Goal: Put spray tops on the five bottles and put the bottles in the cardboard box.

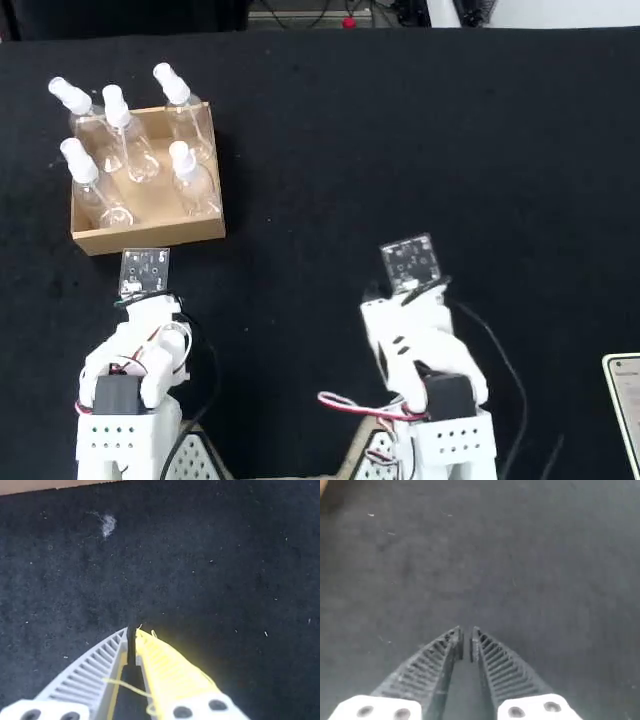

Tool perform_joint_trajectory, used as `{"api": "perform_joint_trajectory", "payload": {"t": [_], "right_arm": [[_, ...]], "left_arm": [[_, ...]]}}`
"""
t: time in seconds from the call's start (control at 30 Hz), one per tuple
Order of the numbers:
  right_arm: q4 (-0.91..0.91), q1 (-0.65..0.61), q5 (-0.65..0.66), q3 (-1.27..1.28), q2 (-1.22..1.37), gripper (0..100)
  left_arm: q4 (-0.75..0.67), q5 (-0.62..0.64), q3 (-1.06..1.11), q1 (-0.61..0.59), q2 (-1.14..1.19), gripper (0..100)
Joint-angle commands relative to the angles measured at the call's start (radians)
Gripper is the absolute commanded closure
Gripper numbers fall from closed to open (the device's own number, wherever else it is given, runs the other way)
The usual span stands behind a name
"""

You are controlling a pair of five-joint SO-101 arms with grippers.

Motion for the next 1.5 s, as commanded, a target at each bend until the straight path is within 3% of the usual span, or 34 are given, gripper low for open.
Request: {"api": "perform_joint_trajectory", "payload": {"t": [0.0, 0.07, 1.47], "right_arm": [[0.158, 0.063, 0.008, -0.001, -0.097, 96.6], [0.262, 0.068, 0.005, -0.002, -0.099, 96.5], [0.252, 0.069, 0.006, -0.002, -0.097, 96.6]], "left_arm": [[0.017, -0.008, 0.008, -0.008, -0.008, 97], [0.017, -0.008, 0.008, -0.008, -0.008, 97], [0.015, -0.008, 0.008, -0.008, -0.008, 97]]}}
